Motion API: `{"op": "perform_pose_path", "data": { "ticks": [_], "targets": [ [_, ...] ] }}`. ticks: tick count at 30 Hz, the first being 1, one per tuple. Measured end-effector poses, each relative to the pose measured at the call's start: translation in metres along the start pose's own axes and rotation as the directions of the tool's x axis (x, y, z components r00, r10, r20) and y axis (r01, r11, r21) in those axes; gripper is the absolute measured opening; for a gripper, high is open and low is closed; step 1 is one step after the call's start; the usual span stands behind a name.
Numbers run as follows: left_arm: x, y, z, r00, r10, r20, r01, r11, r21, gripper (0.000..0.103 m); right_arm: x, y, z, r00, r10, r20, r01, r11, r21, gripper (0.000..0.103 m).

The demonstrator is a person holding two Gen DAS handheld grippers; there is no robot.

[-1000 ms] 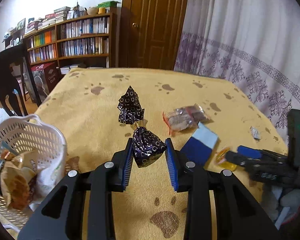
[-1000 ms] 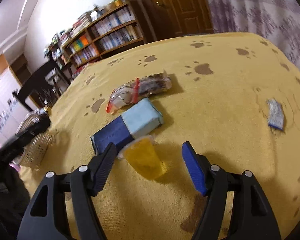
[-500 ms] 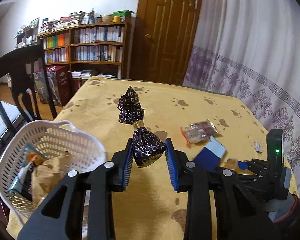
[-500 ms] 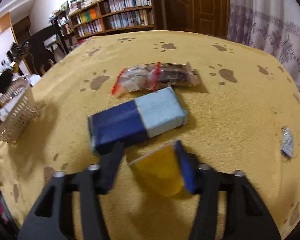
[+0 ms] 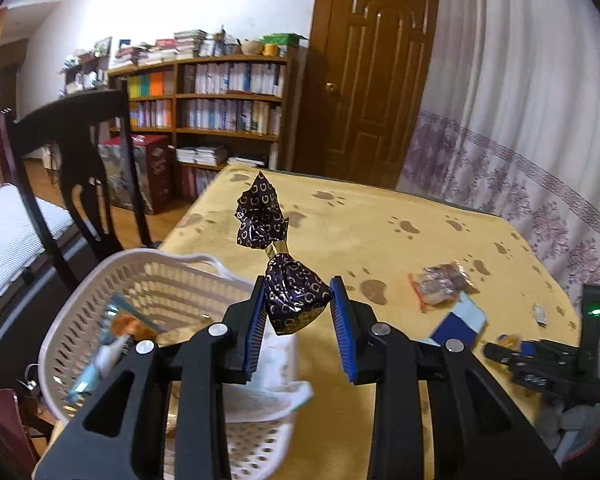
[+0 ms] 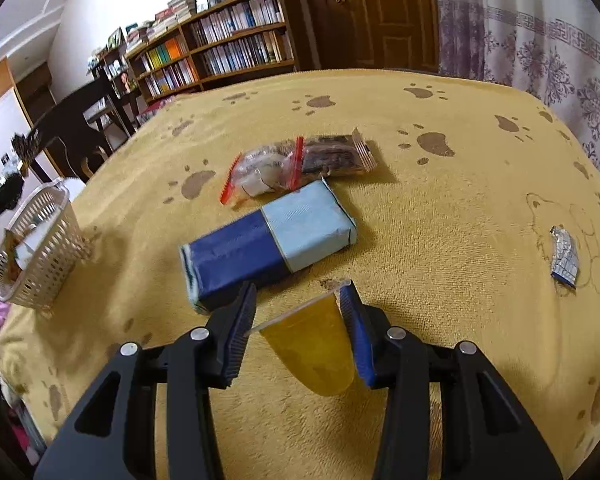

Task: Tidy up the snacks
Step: 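Drop the chocolate into the basket with left gripper while right carries the jelly cup, then lower the yellow jelly cup into the basket and open the right gripper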

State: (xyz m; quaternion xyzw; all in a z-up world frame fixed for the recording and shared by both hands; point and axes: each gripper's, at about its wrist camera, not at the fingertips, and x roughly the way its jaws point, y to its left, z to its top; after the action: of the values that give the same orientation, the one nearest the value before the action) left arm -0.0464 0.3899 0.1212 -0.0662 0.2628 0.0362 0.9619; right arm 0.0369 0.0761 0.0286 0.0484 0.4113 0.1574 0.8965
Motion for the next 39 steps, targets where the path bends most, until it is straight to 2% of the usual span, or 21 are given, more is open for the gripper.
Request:
{"op": "perform_pose_path", "data": {
  "ticks": [14, 16, 18, 23, 29, 39],
  "targets": [
    [-0.016, 0.052, 0.017, 0.994, 0.106, 0.04, -0.101, 0.99, -0.099, 0.033, -0.025, 0.027, 0.012, 0.993, 0.103, 0.053, -0.103, 0.995, 0.008, 0.044],
    [-0.017, 0.058, 0.019, 0.993, 0.113, 0.039, -0.107, 0.986, -0.126, 0.041, -0.028, 0.033, 0.013, 0.992, 0.116, 0.057, -0.116, 0.993, 0.002, 0.044],
    [-0.018, 0.061, 0.02, 0.992, 0.119, 0.04, -0.112, 0.983, -0.146, 0.063, -0.03, 0.039, 0.014, 0.99, 0.129, 0.061, -0.129, 0.992, -0.005, 0.044],
    [-0.026, 0.069, 0.023, 0.991, 0.117, 0.058, -0.106, 0.979, -0.174, 0.065, -0.033, 0.055, 0.016, 0.985, 0.157, 0.065, -0.156, 0.987, -0.027, 0.044],
    [-0.036, 0.076, 0.027, 0.989, 0.124, 0.084, -0.104, 0.973, -0.206, 0.072, -0.038, 0.076, 0.021, 0.976, 0.205, 0.068, -0.202, 0.978, -0.046, 0.044],
    [-0.052, 0.088, 0.03, 0.984, 0.127, 0.123, -0.096, 0.967, -0.237, 0.079, -0.037, 0.137, 0.043, 0.948, 0.312, 0.059, -0.305, 0.948, -0.094, 0.044]
  ]
}}
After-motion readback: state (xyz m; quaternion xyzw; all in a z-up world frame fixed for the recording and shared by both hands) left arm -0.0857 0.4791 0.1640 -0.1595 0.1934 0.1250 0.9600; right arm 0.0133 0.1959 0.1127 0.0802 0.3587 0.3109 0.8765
